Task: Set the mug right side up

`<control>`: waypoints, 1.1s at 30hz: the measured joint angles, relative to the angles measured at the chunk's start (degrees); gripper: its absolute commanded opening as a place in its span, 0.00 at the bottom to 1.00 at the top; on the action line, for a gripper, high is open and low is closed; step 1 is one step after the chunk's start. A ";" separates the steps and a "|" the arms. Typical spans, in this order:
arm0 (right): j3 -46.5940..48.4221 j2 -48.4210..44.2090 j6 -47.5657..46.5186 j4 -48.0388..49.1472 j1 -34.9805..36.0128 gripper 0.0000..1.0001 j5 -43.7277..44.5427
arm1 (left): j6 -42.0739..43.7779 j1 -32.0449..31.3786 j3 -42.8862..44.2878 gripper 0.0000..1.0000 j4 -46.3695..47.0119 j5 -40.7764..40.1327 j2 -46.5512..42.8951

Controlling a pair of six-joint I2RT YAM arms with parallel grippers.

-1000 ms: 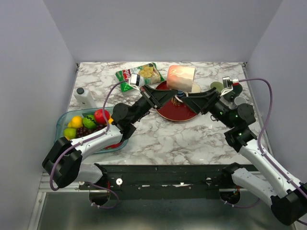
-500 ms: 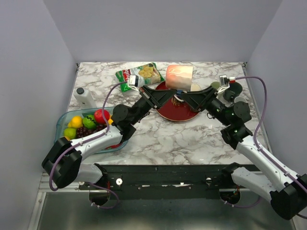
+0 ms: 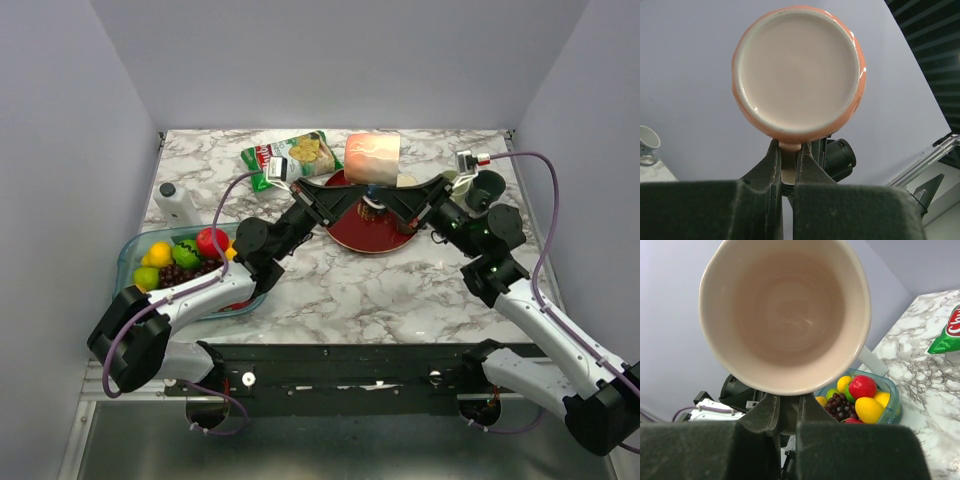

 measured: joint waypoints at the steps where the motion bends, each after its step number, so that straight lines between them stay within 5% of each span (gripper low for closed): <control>1: 0.46 -0.11 -0.50 -0.83 0.00 0.01 0.04 | 0.31 0.04 0.33 0.26 -0.17 0.20 0.07; 4: 1.36 -1.73 -2.08 -4.35 0.00 0.01 1.14 | 2.10 0.02 1.60 0.68 -1.55 1.57 0.39; 7: 1.95 -3.89 -5.18 -9.97 0.09 0.01 3.37 | 4.26 -0.39 2.60 0.92 -2.86 3.87 0.35; 9: 2.69 -5.11 -7.04 -15.21 0.11 0.01 6.08 | 6.56 -0.90 3.15 0.98 -4.61 5.14 0.24; 24: 12.11 -12.04 -27.52 -56.85 -0.02 0.01 41.88 | 32.79 -1.16 2.58 0.99 -44.30 1.64 -9.75; 33: 7.72 -6.12 -31.41 -67.76 -6.93 0.01 51.17 | 38.51 -1.16 2.49 0.99 -53.29 -2.32 -11.69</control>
